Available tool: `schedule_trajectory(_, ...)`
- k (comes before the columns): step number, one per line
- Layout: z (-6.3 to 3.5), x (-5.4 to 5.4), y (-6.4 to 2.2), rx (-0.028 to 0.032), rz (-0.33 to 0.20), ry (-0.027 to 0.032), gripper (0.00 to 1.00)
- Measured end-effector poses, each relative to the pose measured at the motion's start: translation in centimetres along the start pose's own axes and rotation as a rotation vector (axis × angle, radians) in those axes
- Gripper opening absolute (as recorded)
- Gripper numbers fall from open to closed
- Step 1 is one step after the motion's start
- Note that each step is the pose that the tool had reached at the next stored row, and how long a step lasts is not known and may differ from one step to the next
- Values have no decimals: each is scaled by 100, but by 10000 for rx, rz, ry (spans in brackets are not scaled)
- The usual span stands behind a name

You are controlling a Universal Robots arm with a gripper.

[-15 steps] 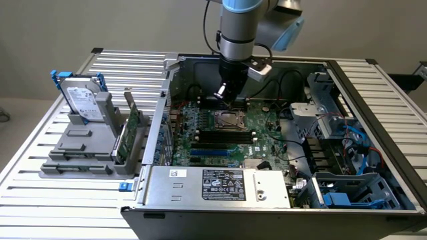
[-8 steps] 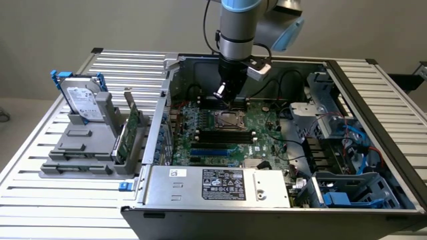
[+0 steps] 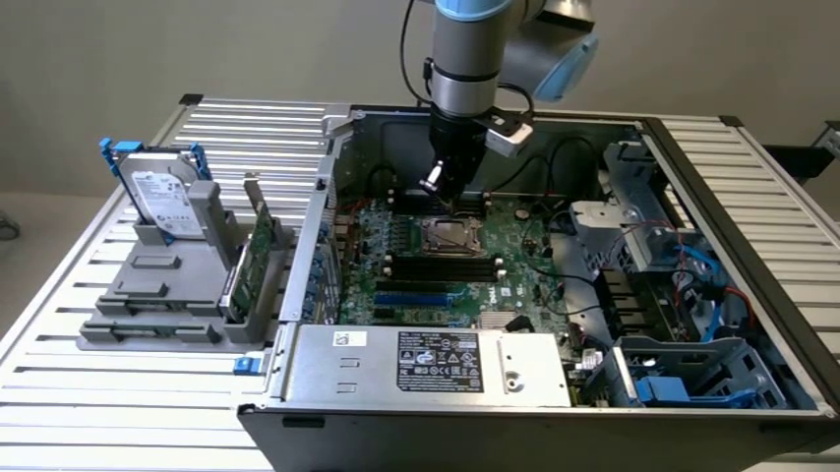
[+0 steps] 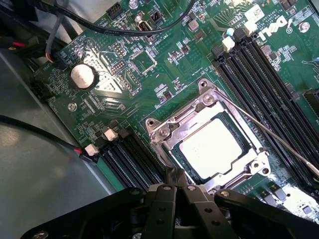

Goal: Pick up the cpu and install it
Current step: 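Install the second cpu locking lever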

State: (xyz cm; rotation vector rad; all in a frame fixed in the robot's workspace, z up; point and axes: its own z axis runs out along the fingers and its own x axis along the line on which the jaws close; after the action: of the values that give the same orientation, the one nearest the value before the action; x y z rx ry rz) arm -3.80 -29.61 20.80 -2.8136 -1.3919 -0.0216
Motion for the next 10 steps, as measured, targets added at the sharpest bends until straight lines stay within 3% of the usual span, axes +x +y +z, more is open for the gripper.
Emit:
schedule_trajectory(3, 3, -6, 4, 5, 2, 21, 11)
schedule_trajectory(5, 13, -17, 13, 71, 2, 71, 11)
schedule_trajectory(7, 24, -30, 27, 92, 2, 102, 11)
schedule_trajectory(10, 22, -66, 54, 85, 2, 92, 11)
